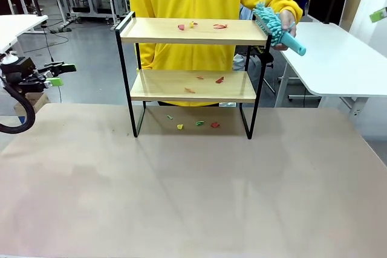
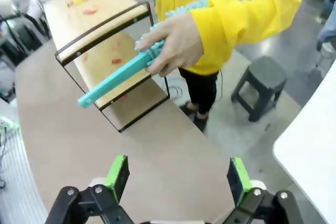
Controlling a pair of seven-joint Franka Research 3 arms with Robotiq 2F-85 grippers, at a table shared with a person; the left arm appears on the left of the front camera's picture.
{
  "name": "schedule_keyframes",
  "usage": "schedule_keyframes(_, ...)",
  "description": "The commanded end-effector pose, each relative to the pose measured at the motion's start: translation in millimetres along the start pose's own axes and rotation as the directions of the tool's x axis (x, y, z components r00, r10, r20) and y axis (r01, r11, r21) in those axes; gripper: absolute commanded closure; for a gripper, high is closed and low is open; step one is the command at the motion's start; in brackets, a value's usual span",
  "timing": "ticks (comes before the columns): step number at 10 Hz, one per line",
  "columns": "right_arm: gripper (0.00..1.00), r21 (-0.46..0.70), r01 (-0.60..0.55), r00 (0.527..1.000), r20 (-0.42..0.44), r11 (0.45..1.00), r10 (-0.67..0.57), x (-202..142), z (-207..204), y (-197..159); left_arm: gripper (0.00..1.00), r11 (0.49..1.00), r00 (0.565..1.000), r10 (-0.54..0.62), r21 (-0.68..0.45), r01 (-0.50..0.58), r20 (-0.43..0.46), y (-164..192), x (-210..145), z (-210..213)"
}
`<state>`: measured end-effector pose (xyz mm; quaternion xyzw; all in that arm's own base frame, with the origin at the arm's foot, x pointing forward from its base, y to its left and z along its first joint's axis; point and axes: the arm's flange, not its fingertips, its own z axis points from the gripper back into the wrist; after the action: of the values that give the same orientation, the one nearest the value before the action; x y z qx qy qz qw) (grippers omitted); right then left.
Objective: Clean the shelf.
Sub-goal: Pick up the Duster handed by the human.
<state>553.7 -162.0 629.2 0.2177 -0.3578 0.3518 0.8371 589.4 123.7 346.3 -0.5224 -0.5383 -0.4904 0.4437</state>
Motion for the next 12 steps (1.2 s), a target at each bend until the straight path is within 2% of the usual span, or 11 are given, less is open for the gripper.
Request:
schedule_keyframes(1,0.0,-0.078,0.033,0.993,-0.111,0.996,-0.041,25,-20,48,0.0,1.0,1.0,-0.006,0.001,0.006,-0.005,0,2,0)
schedule_keyframes(3,0.0,-0.131,0.073,0.98,-0.173,0.989,-0.095,47,-43,78,0.0,1.0,1.0,-0.006,0.001,0.006,-0.005,0,2,0)
schedule_keyframes(4,0.0,-0.129,0.052,0.989,-0.132,0.99,-0.069,50,-60,87,0.0,1.0,1.0,-0.006,0.001,0.006,-0.005,0,2,0)
schedule_keyframes(5,0.0,-0.093,0.019,0.99,-0.137,0.995,-0.032,54,-23,67,0.0,1.0,1.0,-0.006,0.001,0.006,-0.005,0,2,0)
schedule_keyframes(10,0.0,-0.111,0.041,0.988,-0.142,0.993,-0.057,51,-24,67,0.0,1.0,1.0,-0.006,0.001,0.006,-0.005,0,2,0)
schedule_keyframes(11,0.0,-0.186,0.157,0.971,-0.149,0.97,-0.186,64,-40,96,0.0,1.0,1.0,-0.006,0.001,0.006,-0.005,0,2,0)
schedule_keyframes(12,0.0,-0.224,0.282,0.944,-0.108,0.933,-0.312,80,-57,124,0.0,1.0,1.0,-0.006,0.001,0.006,-0.005,0,2,0)
